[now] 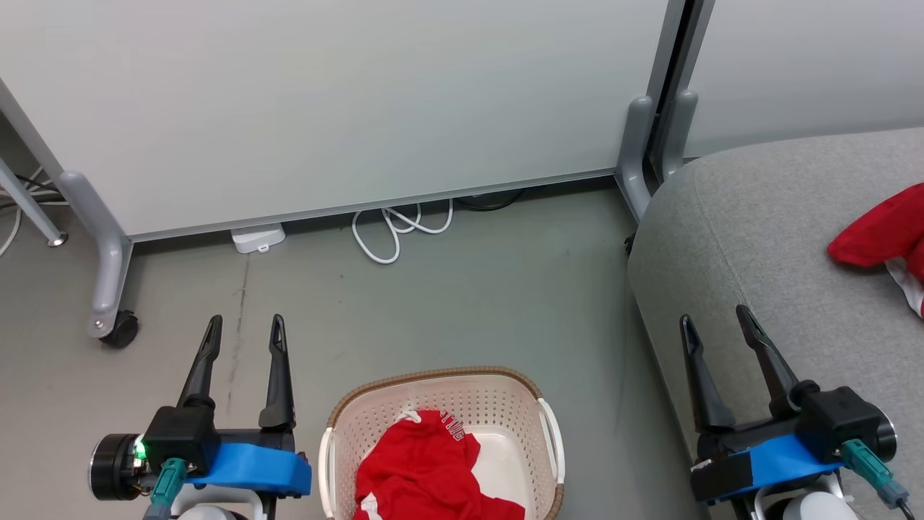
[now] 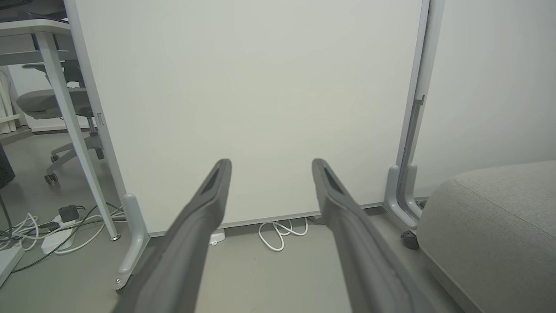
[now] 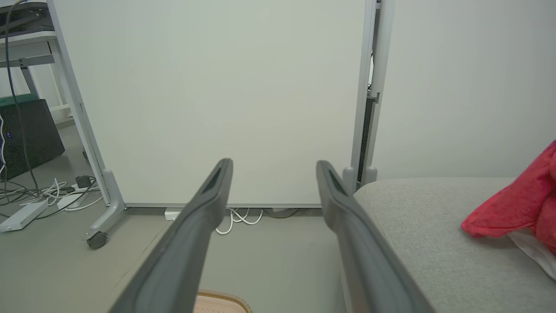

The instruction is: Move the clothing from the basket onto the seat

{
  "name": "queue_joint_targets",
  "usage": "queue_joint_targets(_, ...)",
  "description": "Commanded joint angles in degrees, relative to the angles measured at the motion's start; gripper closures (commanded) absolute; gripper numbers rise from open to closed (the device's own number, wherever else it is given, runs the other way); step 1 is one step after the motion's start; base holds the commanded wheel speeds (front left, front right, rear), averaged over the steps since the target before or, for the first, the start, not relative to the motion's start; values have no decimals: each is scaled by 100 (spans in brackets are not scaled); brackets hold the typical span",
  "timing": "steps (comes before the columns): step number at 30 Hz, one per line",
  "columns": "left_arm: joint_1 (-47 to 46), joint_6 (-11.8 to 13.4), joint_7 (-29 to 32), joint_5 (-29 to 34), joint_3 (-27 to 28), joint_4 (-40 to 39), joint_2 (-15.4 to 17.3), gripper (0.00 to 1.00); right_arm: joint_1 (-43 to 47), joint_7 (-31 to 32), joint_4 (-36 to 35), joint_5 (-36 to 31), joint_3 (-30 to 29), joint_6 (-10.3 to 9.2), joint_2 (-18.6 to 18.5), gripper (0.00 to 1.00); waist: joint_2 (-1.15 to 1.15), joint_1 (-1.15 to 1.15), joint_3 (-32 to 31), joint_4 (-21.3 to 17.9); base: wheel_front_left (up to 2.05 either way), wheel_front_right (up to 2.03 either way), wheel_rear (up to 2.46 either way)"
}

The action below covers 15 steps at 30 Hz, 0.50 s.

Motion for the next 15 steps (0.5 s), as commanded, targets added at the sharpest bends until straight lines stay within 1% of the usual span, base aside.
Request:
queue_joint_targets(1,24,-26,-15,36,34,-13,-7,0,75,-1,6,17,12,1,22,0,0,0,3,8,0,0,0)
queue_joint_targets(15,-1,-141,-15,180,192,-29,-88,0,43,-1,-41,46,77,1,34,0,0,0,79,41,0,0,0)
